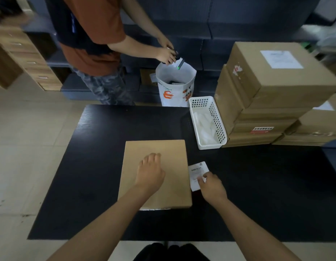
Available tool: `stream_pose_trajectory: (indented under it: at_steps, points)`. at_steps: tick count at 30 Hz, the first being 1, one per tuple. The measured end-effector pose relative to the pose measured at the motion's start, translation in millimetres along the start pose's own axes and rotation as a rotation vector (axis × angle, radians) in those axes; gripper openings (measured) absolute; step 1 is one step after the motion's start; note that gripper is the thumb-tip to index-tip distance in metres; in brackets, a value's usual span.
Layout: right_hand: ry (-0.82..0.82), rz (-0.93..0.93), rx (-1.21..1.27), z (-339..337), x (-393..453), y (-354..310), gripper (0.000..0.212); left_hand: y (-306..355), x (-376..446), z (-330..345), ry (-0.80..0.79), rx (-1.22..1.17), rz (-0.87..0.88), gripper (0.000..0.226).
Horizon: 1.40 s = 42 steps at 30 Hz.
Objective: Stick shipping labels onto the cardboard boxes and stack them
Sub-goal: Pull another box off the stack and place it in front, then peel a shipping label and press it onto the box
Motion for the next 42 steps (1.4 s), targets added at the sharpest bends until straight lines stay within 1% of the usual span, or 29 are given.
stream_pose_trajectory:
  at_steps: [2, 6, 10, 13, 15, 17, 20, 23, 26, 28, 30, 32, 34, 37, 39, 42]
  points:
    - [0.041, 0.033, 0.011, -5, 4, 12, 0.041, 14, 10, 4, -0.024, 0.041, 0.05, 0.049]
    - [0.052, 0.11, 0.069, -10, 18, 30, 0.04, 42, 21, 12, -0.069, 0.119, 0.08, 0.044]
    - [-0.015, 0.16, 0.222, -4, 46, 33, 0.056, 69, 34, 22, -0.059, 0.159, 0.092, 0.036]
    - [-0.05, 0.188, 0.288, 0, 59, 32, 0.058, 90, 44, 31, -0.064, 0.164, 0.039, 0.031]
    - [-0.051, 0.169, 0.295, -1, 64, 35, 0.052, 104, 51, 35, -0.077, 0.137, 0.006, 0.039]
    - [-0.066, 0.164, 0.316, -2, 69, 42, 0.041, 114, 56, 37, -0.087, 0.154, 0.005, 0.044]
    - [-0.099, 0.17, 0.344, -7, 74, 51, 0.028, 124, 58, 39, -0.087, 0.201, 0.015, 0.045]
    - [-0.139, 0.133, 0.327, -21, 78, 54, 0.014, 129, 62, 42, -0.099, 0.201, 0.012, 0.046]
    - [-0.186, 0.101, 0.351, -34, 79, 58, 0.02, 136, 67, 42, -0.118, 0.21, 0.02, 0.044]
    - [-0.224, 0.116, 0.398, -44, 76, 57, 0.018, 139, 69, 41, -0.124, 0.205, 0.039, 0.044]
    - [-0.279, 0.093, 0.452, -58, 73, 51, 0.017, 142, 73, 37, -0.115, 0.174, 0.053, 0.043]
    - [-0.34, 0.018, 0.491, -78, 68, 39, 0.015, 144, 76, 28, -0.087, 0.129, 0.068, 0.04]
    - [-0.38, -0.086, 0.491, -100, 62, 22, 0.012, 146, 76, 17, -0.041, 0.05, 0.067, 0.036]
    - [-0.396, -0.2, 0.602, -128, 51, -12, 0.014, 146, 74, -9, 0.06, -0.086, 0.062, 0.035]
    - [-0.432, -0.203, 0.701, -137, 41, -36, 0.011, 139, 70, -29, 0.131, -0.187, 0.055, 0.033]
    - [-0.518, -0.208, 0.862, -133, 25, -69, 0.008, 115, 63, -50, 0.164, -0.272, 0.053, 0.031]
Point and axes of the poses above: each hand's wrist, its own x-axis towards the middle knuckle, its own z-axis out of the palm, y = z × x, the point moved 2 cm from there along x, towards the middle knuckle, and after that the axes turned 6 degrees about -y, right-handed, at the moved point
